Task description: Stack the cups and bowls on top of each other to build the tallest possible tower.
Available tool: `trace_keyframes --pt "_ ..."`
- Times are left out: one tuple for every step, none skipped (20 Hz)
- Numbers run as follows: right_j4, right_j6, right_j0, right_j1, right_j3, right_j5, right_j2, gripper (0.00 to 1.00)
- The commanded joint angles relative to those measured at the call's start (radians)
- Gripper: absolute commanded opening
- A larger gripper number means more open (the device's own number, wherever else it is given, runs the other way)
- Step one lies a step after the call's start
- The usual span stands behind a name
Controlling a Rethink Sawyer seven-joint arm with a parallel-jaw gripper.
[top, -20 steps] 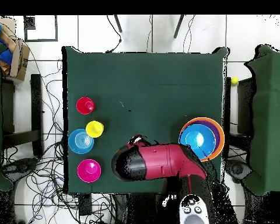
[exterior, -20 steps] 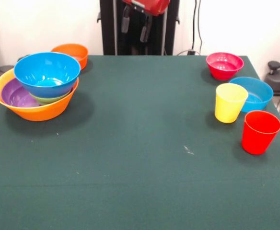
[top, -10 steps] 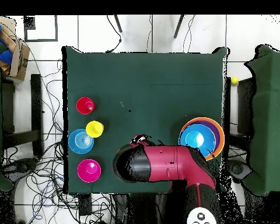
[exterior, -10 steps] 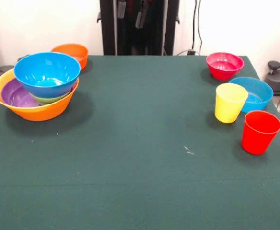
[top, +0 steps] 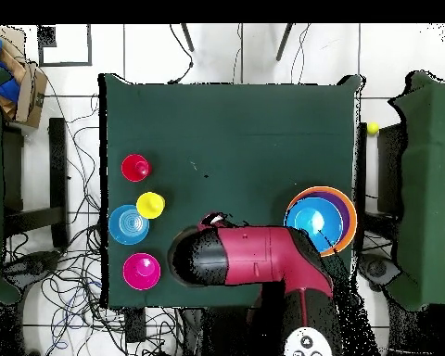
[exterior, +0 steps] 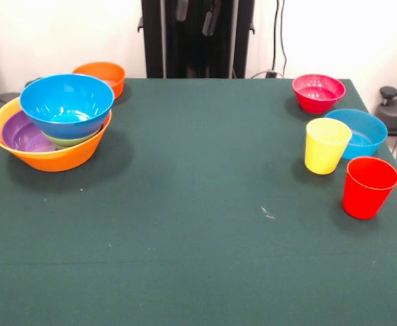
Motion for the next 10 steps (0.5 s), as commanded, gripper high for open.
trace_keyframes --pt "0.018 0.036 0.065 0.057 -0.054 0.099 0.038 1.00" --pt "0.017 0.043 0.075 0.061 -0.059 0.102 0.033 1.00" --pt "0.017 0.052 0.085 0.065 -0.064 0.105 0.028 1.00" --pt "0.018 0.060 0.093 0.071 -0.069 0.105 0.023 1.00" --pt "0.017 0.071 0.102 0.078 -0.074 0.102 0.018 1.00" --pt "0.017 0.081 0.111 0.084 -0.079 0.099 0.013 1.00" --pt "0.017 0.091 0.121 0.090 -0.084 0.097 0.007 1.00" --pt "0.018 0.100 0.129 0.093 -0.085 0.095 0.003 1.00" --pt "0.020 0.105 0.139 0.097 -0.087 0.092 -0.004 1.00" --pt "0.019 0.111 0.148 0.102 -0.090 0.089 -0.010 1.00"
